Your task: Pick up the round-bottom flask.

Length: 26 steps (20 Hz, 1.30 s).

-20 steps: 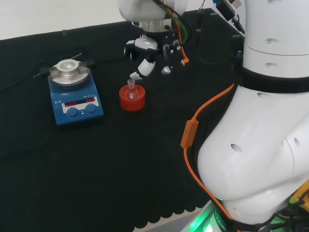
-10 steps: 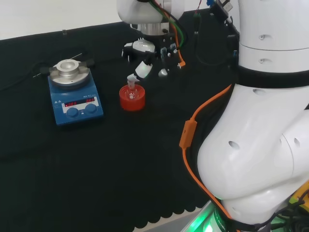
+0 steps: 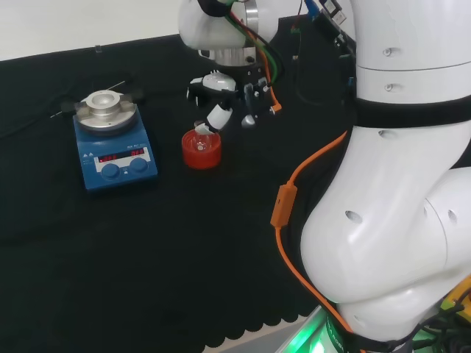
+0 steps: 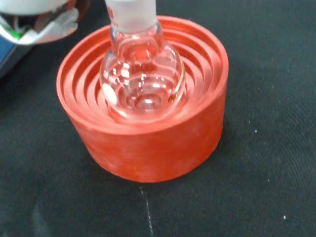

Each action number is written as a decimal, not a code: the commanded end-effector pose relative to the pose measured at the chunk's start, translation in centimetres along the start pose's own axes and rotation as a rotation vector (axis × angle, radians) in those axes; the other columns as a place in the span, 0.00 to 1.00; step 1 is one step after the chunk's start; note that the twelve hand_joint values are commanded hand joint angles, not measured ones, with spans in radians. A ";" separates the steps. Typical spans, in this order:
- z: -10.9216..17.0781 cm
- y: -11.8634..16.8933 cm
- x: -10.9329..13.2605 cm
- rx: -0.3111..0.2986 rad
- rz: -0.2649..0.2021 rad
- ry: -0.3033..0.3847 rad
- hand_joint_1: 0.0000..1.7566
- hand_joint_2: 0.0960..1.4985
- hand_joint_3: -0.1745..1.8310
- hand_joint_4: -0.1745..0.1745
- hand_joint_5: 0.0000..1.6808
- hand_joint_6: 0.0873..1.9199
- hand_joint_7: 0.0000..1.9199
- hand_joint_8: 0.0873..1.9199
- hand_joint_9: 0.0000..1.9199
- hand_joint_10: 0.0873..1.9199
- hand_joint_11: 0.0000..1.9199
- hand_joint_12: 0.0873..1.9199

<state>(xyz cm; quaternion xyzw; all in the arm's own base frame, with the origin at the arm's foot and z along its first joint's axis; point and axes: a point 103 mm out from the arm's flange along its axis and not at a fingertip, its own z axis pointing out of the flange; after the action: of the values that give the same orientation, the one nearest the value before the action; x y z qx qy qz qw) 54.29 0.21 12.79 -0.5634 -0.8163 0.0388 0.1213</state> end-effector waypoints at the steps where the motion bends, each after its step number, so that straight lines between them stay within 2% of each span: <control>1: 0.4 -0.2 -0.3 0.014 0.002 -0.003 0.44 0.23 0.50 0.07 0.16 0.36 0.25 0.44 0.23 0.44 0.00 0.79; 10: 1.8 -1.2 -0.8 0.043 0.006 0.000 0.43 0.23 0.50 0.07 0.16 0.36 0.25 0.44 0.23 0.44 0.00 0.79; 26: 2.4 -1.4 0.5 0.051 -0.003 -0.010 0.43 0.23 0.49 0.05 0.21 0.40 0.30 0.43 0.27 0.44 0.05 0.78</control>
<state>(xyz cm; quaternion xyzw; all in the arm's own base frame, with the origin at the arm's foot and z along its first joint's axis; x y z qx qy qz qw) 52.39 -0.09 10.81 -0.5606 -0.8149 0.0637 0.1324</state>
